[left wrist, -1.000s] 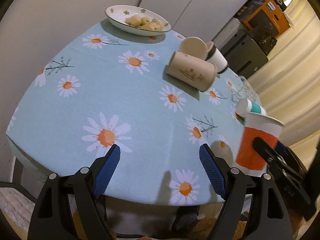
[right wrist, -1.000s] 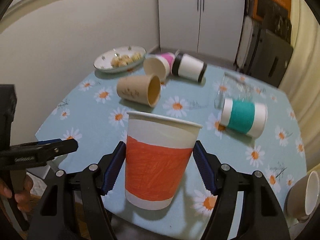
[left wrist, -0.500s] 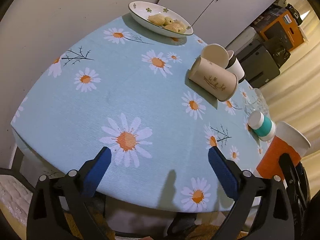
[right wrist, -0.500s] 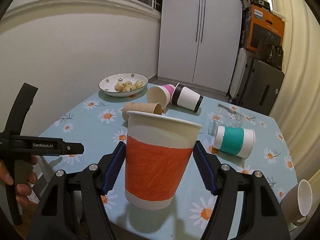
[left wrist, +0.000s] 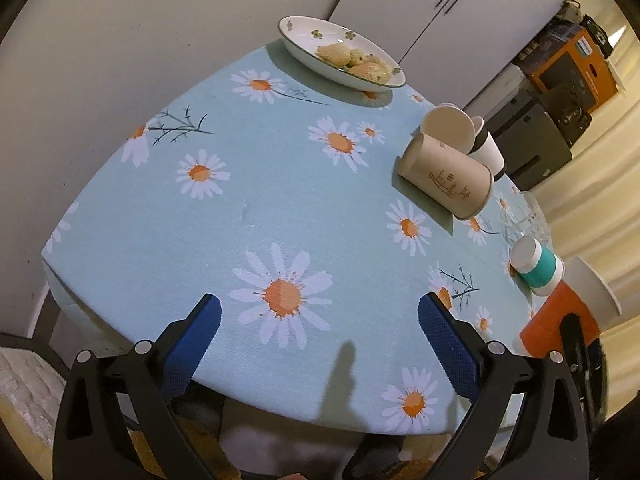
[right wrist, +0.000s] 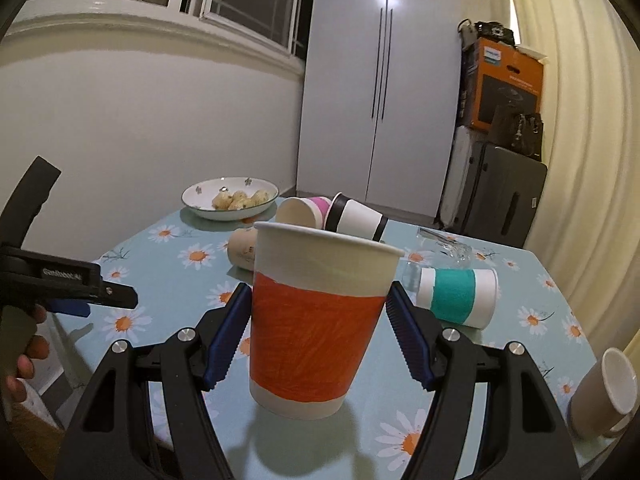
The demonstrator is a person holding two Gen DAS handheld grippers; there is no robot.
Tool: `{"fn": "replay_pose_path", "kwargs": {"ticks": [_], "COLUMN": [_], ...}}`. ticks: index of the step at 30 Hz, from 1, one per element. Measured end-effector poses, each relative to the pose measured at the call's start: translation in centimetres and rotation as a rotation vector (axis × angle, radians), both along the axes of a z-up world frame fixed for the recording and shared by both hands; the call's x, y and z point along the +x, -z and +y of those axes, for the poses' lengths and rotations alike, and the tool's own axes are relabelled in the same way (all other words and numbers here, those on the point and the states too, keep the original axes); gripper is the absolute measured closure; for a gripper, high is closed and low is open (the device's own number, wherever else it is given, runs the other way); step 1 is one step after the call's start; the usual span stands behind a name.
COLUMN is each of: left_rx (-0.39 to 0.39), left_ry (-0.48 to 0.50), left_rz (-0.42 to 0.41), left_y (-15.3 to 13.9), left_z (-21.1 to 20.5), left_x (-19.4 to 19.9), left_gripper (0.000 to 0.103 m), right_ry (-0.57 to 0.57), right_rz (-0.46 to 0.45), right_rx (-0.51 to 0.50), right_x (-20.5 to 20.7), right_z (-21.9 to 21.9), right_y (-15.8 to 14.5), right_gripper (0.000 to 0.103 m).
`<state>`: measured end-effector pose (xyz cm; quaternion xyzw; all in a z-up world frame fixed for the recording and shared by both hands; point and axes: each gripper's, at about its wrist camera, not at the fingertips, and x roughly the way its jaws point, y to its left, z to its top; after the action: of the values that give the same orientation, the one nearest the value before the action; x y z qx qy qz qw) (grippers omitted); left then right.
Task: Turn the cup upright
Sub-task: 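Lower the upright orange-banded cup onto the tablecloth and open the left gripper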
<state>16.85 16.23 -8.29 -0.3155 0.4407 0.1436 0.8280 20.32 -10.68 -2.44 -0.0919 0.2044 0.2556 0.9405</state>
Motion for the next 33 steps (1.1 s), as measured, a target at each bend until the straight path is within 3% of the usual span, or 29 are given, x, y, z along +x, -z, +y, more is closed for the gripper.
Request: {"fn": "replay_pose_path", "kwargs": {"ticks": [3,8,13,27,33], "left_rx": [0.005,0.008,-0.005,-0.005,-0.009], "left_ry": [-0.006,-0.019,-0.026,-0.004,-0.008], "left_rz": [-0.002,0.000,-0.008,-0.013,-0.007], "left_y": [0.0,0.1,0.1,0.0,0.2], "left_z": [0.2,0.4,0.6,0.0,0.0], "left_x": [-0.1,-0.4,-0.6,-0.2,-0.3], "left_gripper": [0.007,0.007,0.007,0.007,0.007], "right_ry": [0.016,0.069,0.075,0.058,0.073], "right_rz": [-0.083,-0.129,-0.108,-0.056,-0.050], "right_rx": [0.054,0.012,-0.028,-0.022,0.003], "right_x": [-0.8,-1.6,-1.6,-1.4,-1.5], "right_z": [-0.3,0.7,1.3,1.6,1.2], "right_y": [0.8,3.6,6.2,7.1,6.5], "right_gripper": [0.034,0.034,0.034,0.034,0.020]}}
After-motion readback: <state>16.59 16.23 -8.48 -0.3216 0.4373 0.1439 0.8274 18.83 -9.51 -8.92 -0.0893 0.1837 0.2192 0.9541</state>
